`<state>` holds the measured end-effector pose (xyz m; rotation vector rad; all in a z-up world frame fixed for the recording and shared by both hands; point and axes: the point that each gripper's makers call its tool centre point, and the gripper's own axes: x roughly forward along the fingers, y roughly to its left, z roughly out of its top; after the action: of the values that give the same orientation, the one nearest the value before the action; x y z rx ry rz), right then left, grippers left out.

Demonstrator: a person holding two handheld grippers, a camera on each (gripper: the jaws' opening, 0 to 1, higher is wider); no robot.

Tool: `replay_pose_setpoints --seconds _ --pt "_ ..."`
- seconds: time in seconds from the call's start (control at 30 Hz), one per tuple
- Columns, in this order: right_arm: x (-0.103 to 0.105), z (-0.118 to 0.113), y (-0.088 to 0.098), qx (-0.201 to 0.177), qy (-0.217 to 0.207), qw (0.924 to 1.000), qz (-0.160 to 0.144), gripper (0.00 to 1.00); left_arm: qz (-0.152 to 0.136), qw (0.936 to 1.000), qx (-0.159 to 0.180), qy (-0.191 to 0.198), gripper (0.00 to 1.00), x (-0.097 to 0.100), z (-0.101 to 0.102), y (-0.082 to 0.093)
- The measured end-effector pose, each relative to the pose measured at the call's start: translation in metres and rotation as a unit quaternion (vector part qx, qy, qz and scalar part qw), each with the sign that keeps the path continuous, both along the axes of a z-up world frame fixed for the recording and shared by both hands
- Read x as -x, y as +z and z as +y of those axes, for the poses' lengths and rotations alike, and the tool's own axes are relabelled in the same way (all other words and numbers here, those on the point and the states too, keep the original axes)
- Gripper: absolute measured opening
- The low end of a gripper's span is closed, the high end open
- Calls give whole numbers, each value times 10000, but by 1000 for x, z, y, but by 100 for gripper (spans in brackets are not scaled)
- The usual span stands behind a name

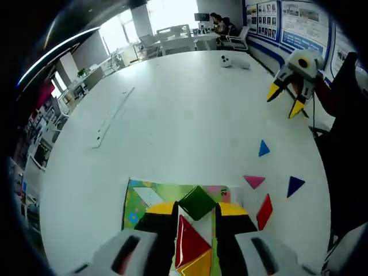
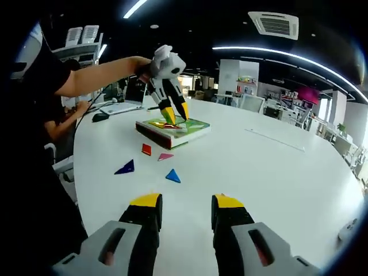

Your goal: Pick up the tangram pieces one by one and place each piece onto its matching region on the pattern sheet, fitting the shapes together until the outline on the sheet is completely filled by the tangram pieces

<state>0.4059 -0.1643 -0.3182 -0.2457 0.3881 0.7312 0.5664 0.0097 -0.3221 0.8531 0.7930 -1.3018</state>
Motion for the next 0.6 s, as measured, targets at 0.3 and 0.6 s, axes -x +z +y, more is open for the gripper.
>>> replay_pose_setpoints --seconds 0.3,0.6 --pt "-2 -9 -4 118 -66 9999 99 35 228 9989 -361 -183 28 -2 2 -15" --pt "-3 -5 -7 139 -48 9998 115 35 417 9978 -476 -188 28 -5 4 -17"
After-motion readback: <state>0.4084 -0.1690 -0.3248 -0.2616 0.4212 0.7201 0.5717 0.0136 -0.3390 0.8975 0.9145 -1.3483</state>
